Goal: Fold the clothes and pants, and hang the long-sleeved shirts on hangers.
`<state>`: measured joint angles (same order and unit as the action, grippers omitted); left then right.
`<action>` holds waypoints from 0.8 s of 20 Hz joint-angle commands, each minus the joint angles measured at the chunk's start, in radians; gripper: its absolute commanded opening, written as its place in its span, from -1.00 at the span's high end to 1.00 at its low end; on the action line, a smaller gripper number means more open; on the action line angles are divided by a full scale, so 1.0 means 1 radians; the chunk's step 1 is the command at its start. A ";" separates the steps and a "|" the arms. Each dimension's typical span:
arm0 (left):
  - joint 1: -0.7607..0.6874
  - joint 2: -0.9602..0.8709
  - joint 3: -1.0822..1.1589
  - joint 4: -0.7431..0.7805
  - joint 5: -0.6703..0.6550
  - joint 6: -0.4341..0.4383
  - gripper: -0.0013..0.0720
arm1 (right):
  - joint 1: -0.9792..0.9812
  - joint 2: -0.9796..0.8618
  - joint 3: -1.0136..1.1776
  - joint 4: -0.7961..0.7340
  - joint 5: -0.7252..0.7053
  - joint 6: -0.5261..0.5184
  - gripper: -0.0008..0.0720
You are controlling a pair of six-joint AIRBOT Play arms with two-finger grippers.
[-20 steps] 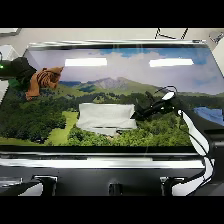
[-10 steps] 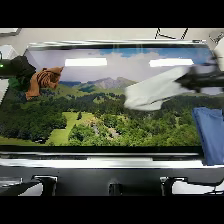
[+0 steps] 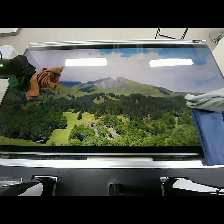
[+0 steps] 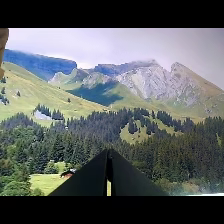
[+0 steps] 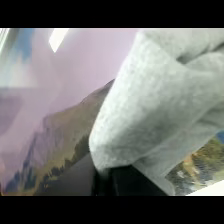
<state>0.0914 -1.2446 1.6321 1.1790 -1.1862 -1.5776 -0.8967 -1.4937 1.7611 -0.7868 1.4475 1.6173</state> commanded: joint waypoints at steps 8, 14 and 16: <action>0.000 -0.001 0.000 0.000 0.000 0.000 0.90 | -0.235 0.050 0.008 -0.227 0.193 0.051 0.87; 0.000 -0.001 0.000 0.000 -0.004 0.000 0.90 | -0.238 0.074 -0.115 -0.516 0.312 0.080 0.87; 0.000 -0.001 0.000 0.000 -0.004 0.000 0.90 | -0.238 0.101 -0.256 -0.597 0.282 0.069 0.87</action>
<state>0.0914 -1.2446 1.6321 1.1786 -1.1873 -1.5776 -1.1316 -1.4189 1.6375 -1.2346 1.7206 1.6852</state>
